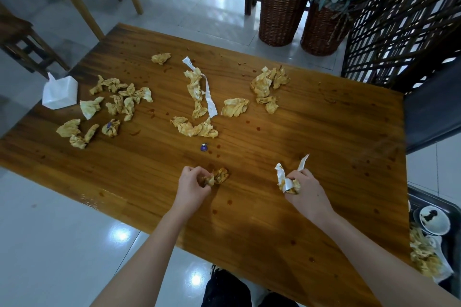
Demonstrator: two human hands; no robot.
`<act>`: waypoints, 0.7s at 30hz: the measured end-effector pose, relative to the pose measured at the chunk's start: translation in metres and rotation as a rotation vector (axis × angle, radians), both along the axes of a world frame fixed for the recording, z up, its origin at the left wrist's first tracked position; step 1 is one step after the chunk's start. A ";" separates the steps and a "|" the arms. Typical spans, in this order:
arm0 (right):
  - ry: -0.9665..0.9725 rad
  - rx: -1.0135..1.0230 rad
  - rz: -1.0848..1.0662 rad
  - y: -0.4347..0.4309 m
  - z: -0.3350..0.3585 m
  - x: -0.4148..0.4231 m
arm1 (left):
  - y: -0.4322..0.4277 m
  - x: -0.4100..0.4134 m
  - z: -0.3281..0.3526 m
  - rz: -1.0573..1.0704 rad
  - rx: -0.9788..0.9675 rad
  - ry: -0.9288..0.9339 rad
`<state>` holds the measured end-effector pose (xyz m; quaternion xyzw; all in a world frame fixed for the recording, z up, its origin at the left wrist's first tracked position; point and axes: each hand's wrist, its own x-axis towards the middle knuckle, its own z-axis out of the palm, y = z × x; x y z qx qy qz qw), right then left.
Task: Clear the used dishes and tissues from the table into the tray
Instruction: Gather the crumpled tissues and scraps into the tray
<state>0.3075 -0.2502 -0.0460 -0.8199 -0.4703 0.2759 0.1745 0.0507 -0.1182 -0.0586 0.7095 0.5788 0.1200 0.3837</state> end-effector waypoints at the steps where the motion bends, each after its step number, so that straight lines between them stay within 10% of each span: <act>1: 0.001 0.008 0.002 0.001 0.001 0.000 | 0.003 0.001 0.004 -0.004 0.023 -0.026; 21: 0.024 0.019 -0.087 -0.013 -0.003 0.013 | 0.009 0.041 -0.010 -0.405 0.182 0.226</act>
